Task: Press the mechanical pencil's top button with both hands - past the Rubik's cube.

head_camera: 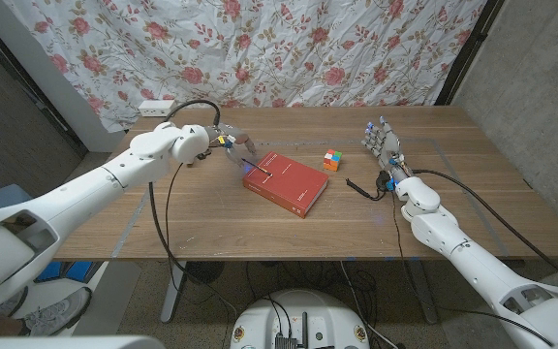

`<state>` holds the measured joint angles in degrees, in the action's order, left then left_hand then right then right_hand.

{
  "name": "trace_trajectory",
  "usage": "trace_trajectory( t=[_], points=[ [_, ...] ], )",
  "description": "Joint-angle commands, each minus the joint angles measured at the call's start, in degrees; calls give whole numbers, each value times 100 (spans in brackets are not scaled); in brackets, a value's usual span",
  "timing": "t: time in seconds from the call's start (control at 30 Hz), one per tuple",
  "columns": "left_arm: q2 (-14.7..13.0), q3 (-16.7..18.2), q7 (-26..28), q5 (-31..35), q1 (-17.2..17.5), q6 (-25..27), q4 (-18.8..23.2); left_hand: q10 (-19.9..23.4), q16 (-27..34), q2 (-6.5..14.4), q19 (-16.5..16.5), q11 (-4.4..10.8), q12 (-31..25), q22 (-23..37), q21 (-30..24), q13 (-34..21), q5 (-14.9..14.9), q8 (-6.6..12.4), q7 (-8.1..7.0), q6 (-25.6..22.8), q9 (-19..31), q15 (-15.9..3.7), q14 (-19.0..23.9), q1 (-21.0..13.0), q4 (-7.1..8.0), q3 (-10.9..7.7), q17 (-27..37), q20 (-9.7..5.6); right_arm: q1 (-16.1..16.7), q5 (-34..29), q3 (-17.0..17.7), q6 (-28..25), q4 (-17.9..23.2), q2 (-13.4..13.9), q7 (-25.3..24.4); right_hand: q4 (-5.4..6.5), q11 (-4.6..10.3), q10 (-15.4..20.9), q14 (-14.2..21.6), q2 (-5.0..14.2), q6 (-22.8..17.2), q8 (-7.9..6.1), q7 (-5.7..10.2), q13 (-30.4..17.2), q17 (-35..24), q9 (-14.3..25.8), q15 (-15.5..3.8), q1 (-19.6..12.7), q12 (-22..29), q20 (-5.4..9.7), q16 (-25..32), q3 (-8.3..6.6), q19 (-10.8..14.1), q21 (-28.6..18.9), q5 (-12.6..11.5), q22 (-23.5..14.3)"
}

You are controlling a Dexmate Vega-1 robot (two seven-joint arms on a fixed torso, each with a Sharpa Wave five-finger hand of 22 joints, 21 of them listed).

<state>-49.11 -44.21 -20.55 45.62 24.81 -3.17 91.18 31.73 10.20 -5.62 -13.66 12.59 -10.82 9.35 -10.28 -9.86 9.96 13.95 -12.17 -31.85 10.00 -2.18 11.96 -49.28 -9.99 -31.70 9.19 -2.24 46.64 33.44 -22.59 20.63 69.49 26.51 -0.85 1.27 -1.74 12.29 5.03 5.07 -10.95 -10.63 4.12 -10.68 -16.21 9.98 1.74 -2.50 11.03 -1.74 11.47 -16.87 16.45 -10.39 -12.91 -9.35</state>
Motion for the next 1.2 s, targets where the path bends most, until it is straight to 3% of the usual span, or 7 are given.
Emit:
trace_trajectory(
  t=[0.03,0.5,1.2],
  points=[
    [186,-157,133,93,81,63,-176,87,37,44,-81,12,-2,16,-57,-19,21,-41,3,-54,27,-926,78,-102,2,38,28,-457,17,30,7,36,-24,11,59,11,11,41,42,8,-52,-21,-14,-18,9,10,19,-4,22,-6,22,-33,12,-25,-26,-19],
    [304,-262,450,76,7,-80,-437,491,41,273,-250,12,-24,18,-66,-13,53,-53,56,-457,26,-934,338,-420,6,187,29,-488,121,0,27,-3,114,60,-63,13,14,75,48,10,-85,-27,2,-18,34,11,11,1,31,-14,27,-44,17,-28,-26,-19],
    [216,-206,518,92,75,79,-242,1186,49,408,-490,13,-48,19,-74,-10,46,-33,140,-1218,31,-969,771,-670,15,491,37,-563,16,-44,-7,26,-46,-6,-61,22,19,122,67,15,-167,-45,26,-19,63,12,-2,10,40,-14,38,-59,37,-33,-28,-19]
  ],
)
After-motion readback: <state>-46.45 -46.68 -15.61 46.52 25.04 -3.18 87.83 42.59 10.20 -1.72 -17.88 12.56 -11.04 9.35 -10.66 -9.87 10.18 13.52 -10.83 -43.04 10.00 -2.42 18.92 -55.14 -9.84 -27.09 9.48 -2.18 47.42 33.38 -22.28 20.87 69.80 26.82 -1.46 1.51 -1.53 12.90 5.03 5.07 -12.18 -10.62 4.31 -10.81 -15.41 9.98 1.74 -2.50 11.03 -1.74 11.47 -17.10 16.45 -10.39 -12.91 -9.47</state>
